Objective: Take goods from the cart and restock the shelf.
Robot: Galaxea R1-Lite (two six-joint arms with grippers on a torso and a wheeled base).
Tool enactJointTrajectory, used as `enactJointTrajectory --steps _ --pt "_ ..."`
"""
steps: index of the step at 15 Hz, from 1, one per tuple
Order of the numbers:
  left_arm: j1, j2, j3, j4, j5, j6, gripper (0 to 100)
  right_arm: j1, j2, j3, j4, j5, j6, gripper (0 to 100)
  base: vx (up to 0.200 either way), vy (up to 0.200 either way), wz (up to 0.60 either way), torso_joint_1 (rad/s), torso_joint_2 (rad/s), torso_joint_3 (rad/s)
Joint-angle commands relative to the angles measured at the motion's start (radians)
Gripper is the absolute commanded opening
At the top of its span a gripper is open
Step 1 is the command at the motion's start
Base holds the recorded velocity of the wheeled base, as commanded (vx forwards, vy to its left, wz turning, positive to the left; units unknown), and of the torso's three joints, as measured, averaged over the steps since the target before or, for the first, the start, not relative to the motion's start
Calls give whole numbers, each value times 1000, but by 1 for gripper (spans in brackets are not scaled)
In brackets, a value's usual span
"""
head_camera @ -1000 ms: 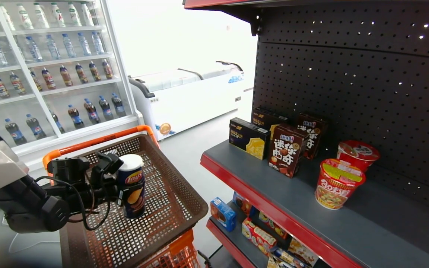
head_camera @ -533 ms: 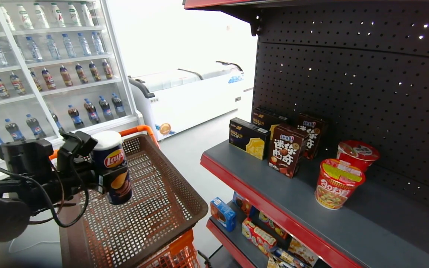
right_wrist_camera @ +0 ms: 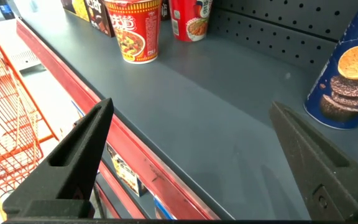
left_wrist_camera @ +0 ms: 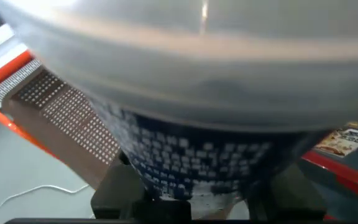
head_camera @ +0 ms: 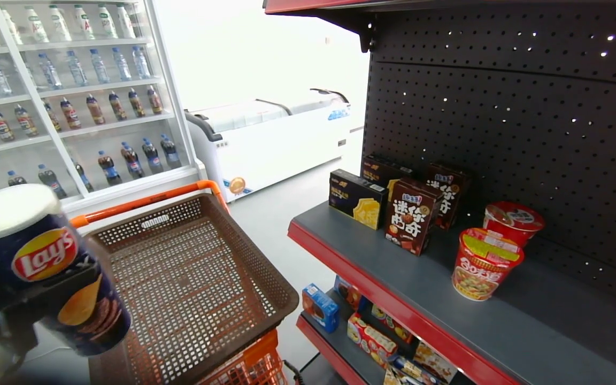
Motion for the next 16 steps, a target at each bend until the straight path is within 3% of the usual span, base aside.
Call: enactJointTrajectory --steps 1,3,6,8,16 --pt "-12 -420 175 109 18 -14 0 0 1 0 0 0 0 100 0 0 0 0 0 0" --pt "-64 -573 252 117 18 -16 0 0 1 0 0 0 0 100 0 0 0 0 0 0" --pt "-62 -697 275 189 38 -25 0 0 1 0 0 2 -3 100 0 0 0 0 0 0" --pt "-64 -717 269 240 44 -30 0 0 1 0 0 2 -2 100 0 0 -600 5 -2 2" --pt "-65 -720 283 246 42 -31 0 0 1 0 0 3 -2 100 0 0 -600 2 1 5"
